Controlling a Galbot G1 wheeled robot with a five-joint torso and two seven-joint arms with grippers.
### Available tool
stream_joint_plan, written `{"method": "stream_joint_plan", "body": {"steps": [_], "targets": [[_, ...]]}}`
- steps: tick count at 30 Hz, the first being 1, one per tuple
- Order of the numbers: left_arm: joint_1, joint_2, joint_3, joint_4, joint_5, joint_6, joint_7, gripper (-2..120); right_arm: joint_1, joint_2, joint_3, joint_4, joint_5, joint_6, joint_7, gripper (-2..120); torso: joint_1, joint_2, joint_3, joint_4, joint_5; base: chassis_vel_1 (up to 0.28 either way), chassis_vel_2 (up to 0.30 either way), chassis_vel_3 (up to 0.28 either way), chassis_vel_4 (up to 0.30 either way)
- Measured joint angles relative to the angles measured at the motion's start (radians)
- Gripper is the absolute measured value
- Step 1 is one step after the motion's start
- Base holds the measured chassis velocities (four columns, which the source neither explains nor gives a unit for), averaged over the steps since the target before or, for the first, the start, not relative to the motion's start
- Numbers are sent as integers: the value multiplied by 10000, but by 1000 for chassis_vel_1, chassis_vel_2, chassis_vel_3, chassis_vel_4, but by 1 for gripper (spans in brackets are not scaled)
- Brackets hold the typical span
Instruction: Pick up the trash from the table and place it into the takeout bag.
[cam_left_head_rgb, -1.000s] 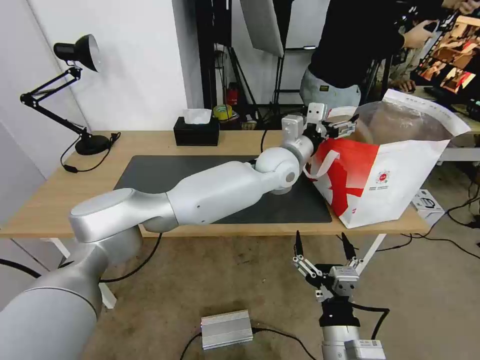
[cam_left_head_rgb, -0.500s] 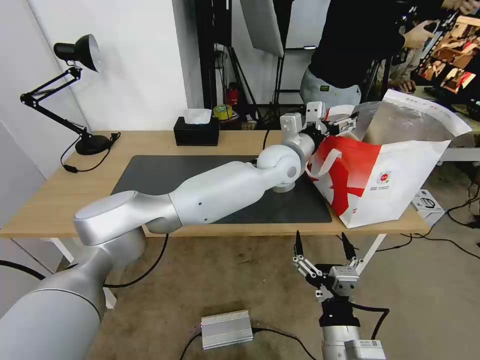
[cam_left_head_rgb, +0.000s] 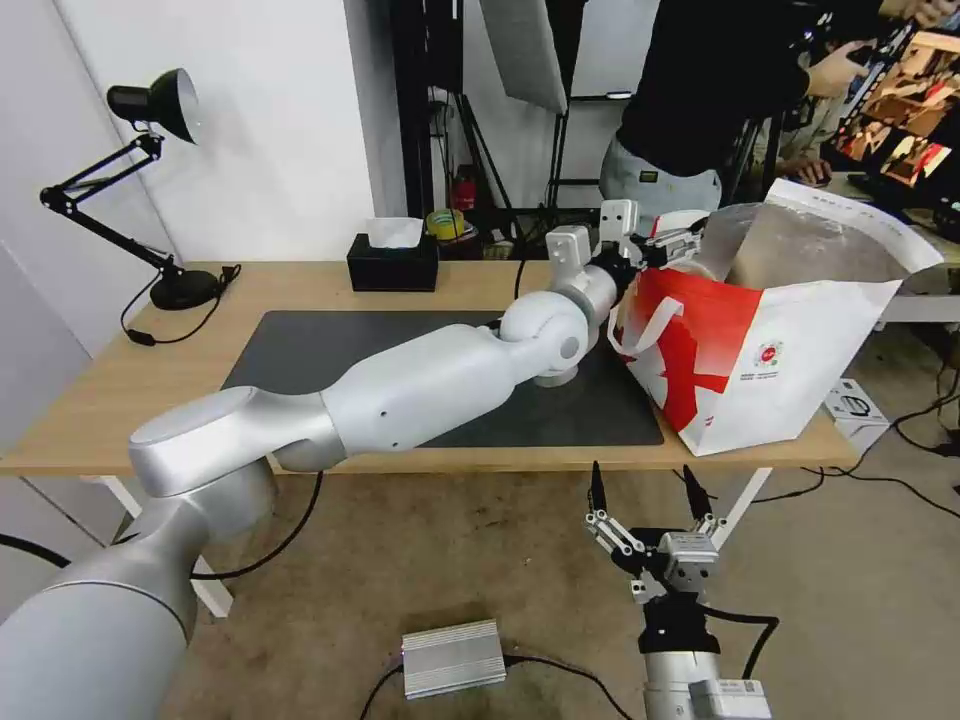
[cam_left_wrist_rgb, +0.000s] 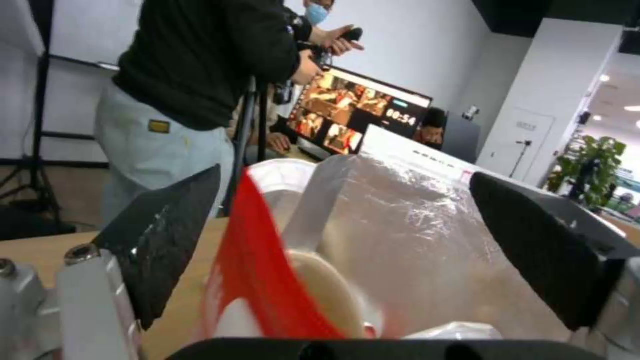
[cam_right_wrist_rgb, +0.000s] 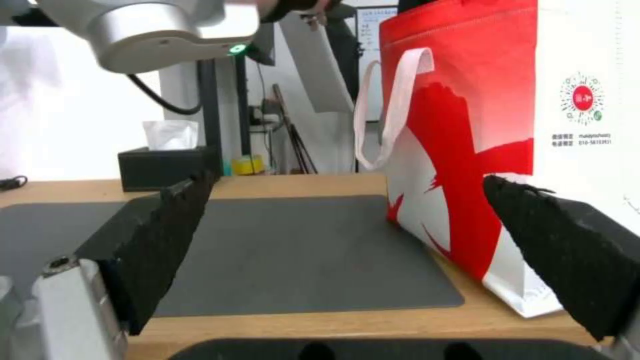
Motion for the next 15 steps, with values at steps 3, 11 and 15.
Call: {"method": "stream_joint_plan", "body": {"steps": [3, 11, 15], "targets": [[132, 249, -229, -495, 218, -38, -331, 100, 0, 0, 0, 0, 0, 0, 0, 100, 0, 0, 0, -2, 0, 0, 0, 0, 0], [545, 1734, -881, -2355, 1656, -353, -1321, 100, 0, 0, 0, 0, 0, 0, 0, 100, 0, 0, -1, -4, -1, 0, 0, 0, 0], [1025, 2900, -1035, -3175, 2254, -541, -1516, 100, 1, 0, 0, 0, 0, 0, -1, 100, 0, 0, 0, -1, -3, 0, 0, 0, 0]]}}
